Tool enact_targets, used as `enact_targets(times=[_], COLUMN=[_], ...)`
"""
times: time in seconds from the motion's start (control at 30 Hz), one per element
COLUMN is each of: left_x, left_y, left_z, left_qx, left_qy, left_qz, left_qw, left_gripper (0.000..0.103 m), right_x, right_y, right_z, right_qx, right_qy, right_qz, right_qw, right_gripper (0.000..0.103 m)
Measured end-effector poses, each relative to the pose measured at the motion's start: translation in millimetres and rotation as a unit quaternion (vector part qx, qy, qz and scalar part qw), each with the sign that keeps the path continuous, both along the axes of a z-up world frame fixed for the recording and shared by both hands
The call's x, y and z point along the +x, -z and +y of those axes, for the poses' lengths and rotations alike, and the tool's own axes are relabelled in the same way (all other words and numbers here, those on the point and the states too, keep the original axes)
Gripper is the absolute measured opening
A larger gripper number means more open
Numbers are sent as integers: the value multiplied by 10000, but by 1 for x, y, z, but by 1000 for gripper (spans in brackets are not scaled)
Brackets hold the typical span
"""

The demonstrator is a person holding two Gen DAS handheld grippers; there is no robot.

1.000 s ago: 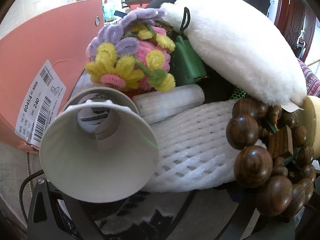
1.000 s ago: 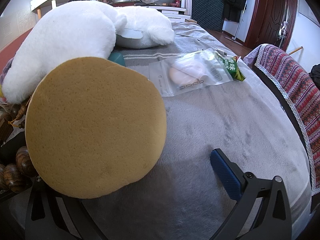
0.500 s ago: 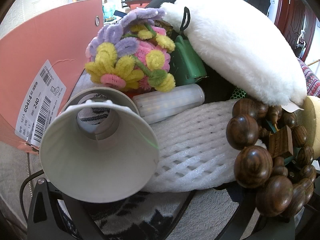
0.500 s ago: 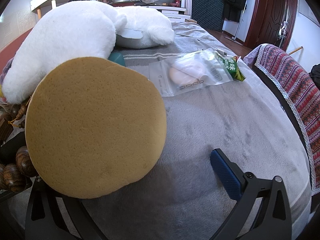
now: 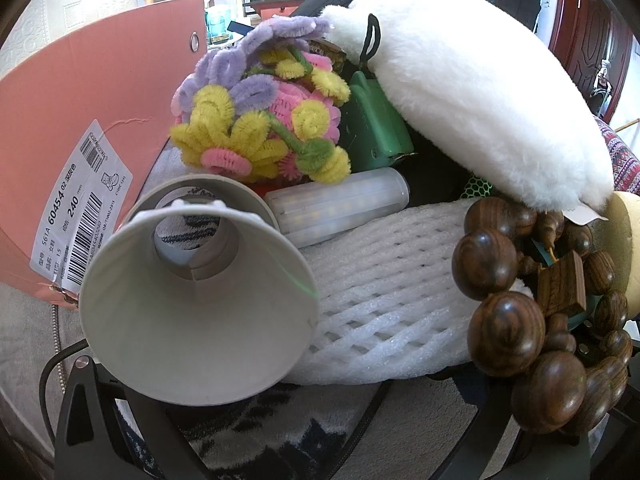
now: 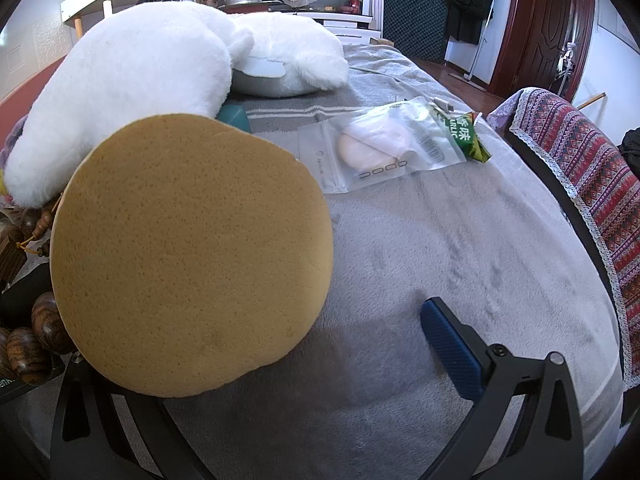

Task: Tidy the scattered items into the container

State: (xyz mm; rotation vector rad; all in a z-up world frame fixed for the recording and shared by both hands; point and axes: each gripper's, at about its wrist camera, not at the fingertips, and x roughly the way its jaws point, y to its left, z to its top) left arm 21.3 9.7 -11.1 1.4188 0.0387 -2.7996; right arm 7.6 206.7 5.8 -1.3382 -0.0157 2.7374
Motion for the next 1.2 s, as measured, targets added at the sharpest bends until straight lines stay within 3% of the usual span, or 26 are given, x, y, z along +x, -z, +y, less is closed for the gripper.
enact_targets(times=[1.2], left_x=[2], left_y=[-1], left_z=[14], left_qx=[-12], left_qy=[2], left_qz=[11], left_qw=[10000], left_gripper=[103], right_x=[-4], right_y=[-1], right_z=[-3], right_qx=[-48], right_qy=[169], right_qz=[-66], right_qw=[9998], right_gripper=[103])
